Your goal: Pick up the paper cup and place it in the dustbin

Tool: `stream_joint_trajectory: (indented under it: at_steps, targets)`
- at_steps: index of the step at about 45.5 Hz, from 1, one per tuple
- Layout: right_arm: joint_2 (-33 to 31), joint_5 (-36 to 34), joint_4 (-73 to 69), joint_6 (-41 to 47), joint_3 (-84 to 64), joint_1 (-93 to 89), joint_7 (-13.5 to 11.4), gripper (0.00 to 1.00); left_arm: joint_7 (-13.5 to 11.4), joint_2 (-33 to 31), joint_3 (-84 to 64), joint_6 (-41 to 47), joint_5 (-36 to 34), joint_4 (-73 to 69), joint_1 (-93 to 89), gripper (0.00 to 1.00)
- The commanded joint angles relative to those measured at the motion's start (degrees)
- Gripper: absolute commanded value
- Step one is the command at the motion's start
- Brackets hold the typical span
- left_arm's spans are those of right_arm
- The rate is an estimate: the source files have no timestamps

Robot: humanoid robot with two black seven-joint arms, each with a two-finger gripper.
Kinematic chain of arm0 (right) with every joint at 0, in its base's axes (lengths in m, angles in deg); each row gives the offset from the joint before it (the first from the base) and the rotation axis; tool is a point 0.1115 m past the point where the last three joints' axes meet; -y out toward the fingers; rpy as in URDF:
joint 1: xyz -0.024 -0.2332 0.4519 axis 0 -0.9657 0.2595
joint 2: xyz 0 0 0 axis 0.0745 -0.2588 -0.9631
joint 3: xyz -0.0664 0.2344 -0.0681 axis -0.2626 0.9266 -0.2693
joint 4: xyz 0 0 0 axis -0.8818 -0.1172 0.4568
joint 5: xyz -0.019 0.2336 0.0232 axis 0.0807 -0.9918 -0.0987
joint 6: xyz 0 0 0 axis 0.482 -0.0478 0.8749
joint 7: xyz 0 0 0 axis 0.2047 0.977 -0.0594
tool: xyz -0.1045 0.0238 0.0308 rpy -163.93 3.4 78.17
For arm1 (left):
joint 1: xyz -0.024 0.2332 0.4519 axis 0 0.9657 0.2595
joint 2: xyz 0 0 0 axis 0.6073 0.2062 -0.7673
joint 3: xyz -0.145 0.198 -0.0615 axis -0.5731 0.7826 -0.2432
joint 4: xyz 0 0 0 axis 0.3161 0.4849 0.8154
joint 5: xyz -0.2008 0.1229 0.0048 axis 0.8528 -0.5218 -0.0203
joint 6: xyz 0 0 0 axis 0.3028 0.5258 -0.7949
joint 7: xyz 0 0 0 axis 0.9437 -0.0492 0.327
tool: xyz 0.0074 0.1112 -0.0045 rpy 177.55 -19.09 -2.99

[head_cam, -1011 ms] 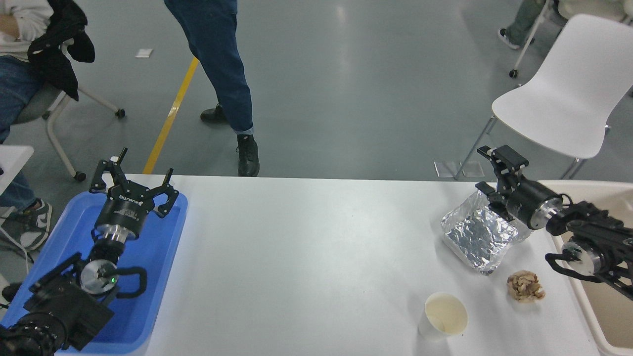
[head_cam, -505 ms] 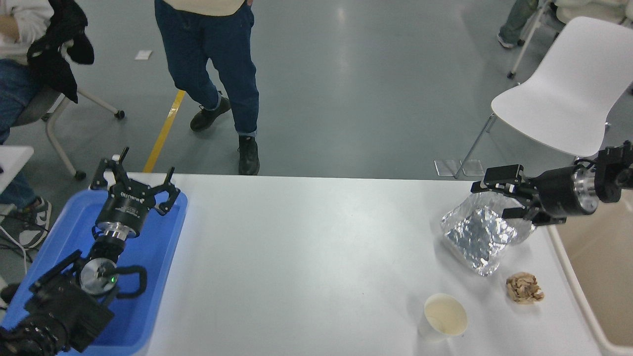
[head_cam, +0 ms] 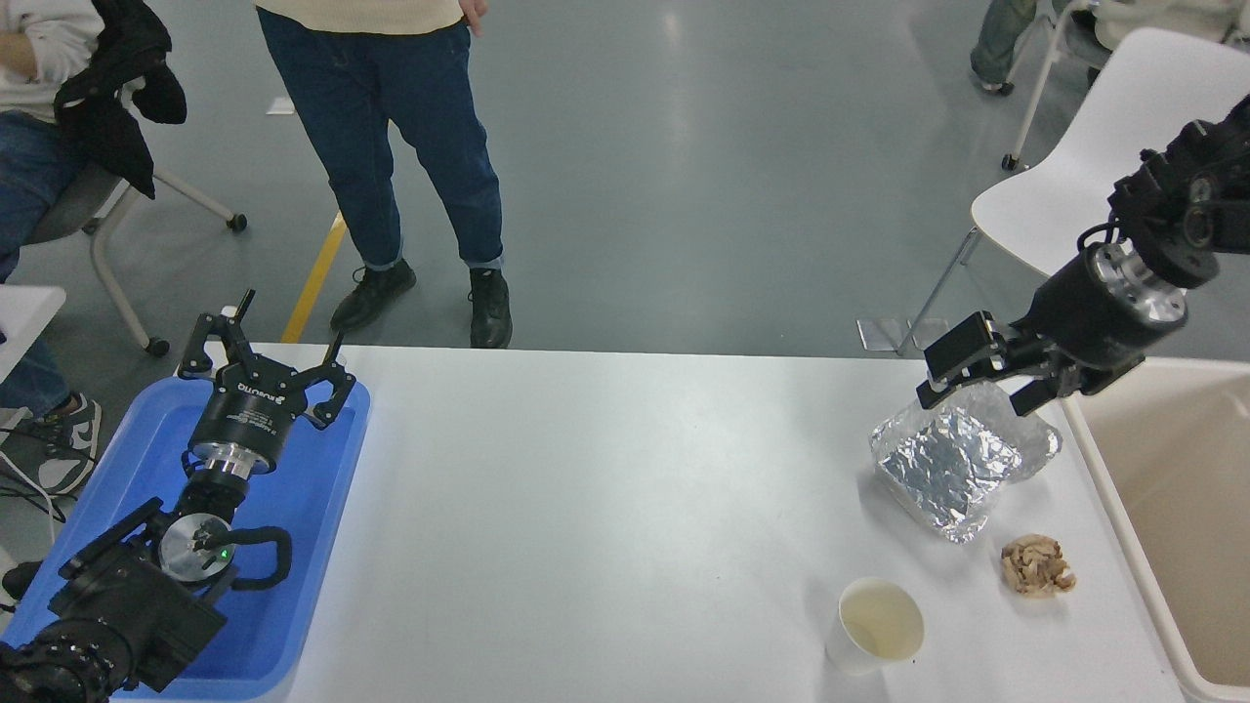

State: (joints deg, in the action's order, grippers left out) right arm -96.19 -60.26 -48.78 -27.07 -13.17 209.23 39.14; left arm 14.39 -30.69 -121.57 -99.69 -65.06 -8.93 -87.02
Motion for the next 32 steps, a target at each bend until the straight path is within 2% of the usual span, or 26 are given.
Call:
stream_joint_trajectory:
  at_steps: [1, 26, 32]
  targets:
    - [3.18, 1.1, -4.93, 0.86, -1.85, 10.87, -0.06, 1.0, 0.06, 0.03, 0.0, 0.09, 0.01, 0.0, -0.05, 1.0]
    - [3.18, 1.1, -8.36, 0.86, -0.53, 11.85, -0.06, 1.0, 0.14, 0.03, 0.0, 0.01, -0.08, 0.0, -0.13, 1.0]
    - [1.52, 0.67, -8.36, 0.86, -0.36, 10.35, -0.06, 1.0, 0.14, -0.05, 0.0, 0.01, -0.08, 0.0, -0.13, 1.0]
